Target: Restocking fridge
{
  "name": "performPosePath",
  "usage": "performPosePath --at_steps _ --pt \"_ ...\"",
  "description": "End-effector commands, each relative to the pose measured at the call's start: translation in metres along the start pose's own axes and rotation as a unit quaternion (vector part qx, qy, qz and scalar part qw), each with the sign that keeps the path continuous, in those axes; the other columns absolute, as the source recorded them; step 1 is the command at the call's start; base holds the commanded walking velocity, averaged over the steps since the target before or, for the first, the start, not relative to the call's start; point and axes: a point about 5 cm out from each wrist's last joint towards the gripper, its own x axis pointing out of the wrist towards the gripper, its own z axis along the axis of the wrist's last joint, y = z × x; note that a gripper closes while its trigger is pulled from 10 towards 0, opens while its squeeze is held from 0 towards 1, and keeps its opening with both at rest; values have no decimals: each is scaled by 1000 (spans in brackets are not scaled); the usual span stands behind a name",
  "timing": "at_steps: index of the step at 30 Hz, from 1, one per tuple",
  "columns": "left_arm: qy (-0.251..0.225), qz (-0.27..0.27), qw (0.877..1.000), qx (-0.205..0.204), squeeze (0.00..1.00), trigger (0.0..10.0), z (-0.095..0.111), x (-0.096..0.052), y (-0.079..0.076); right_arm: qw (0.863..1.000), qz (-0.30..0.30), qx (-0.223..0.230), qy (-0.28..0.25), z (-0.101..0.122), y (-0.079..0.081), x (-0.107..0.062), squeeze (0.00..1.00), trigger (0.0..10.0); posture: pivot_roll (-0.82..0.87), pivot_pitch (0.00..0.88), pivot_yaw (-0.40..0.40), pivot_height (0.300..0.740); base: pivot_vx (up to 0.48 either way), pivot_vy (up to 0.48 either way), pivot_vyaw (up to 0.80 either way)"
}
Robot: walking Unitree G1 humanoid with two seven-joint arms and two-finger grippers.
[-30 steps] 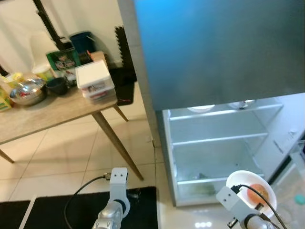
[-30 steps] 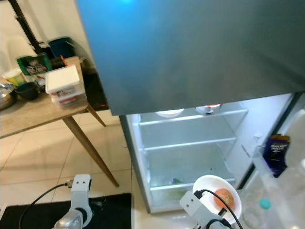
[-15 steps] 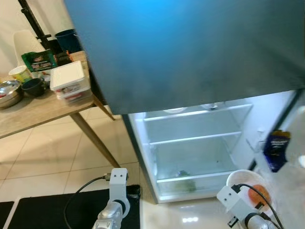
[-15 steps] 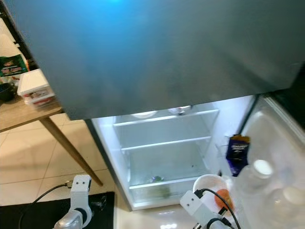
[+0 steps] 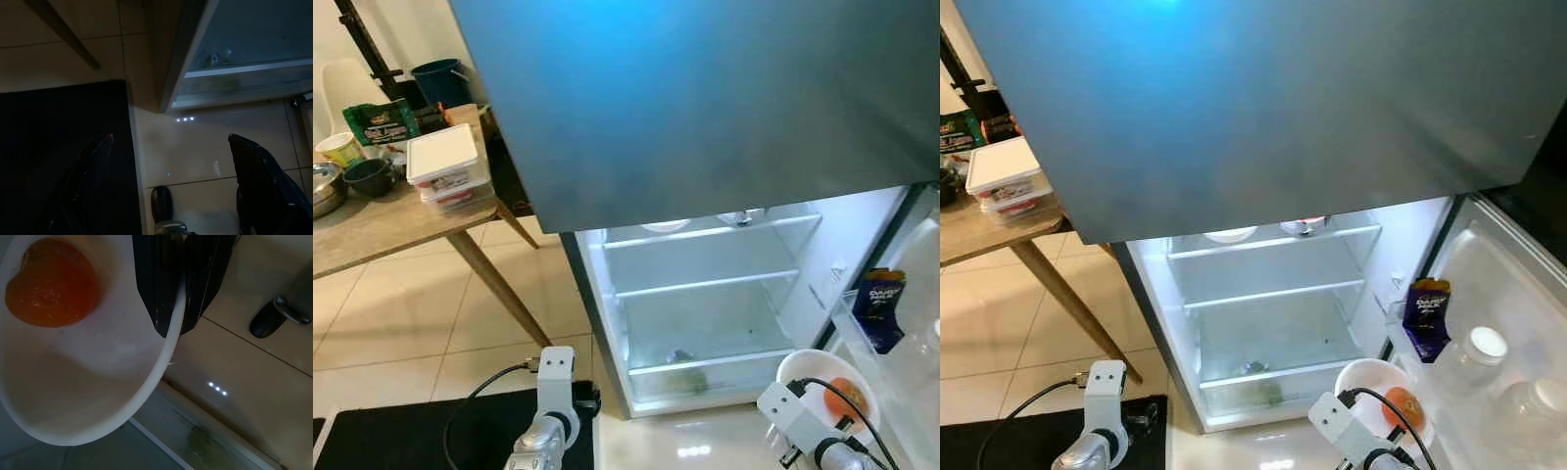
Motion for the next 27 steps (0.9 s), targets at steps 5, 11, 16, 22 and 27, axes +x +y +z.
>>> performPosePath --at_steps 5,11,16,22,27 --pt "2 2 1000 -3 0 10000 -5 -2 0 1000 -3 19 -12 5 1 1 0 10000 -93 107 90 740 0 0 0" --pt "3 1 1000 -7 0 10000 -4 -1 0 999 -2 24 -28 13 1 3 0 10000 -93 108 91 740 0 0 0" --pt "5 -1 1000 -8 0 10000 -6 -1 -2 999 5 26 -40 17 3 3 0 10000 -92 110 88 740 -49 0 0" --pt "6 1 1000 -9 0 10000 -7 -2 -1 999 12 26 -44 18 5 3 0 10000 -89 110 87 740 -257 0 0" --pt "7 1 1000 -8 0 10000 -8 -2 0 999 14 26 -44 18 5 3 0 10000 -91 107 89 740 -261 0 0"
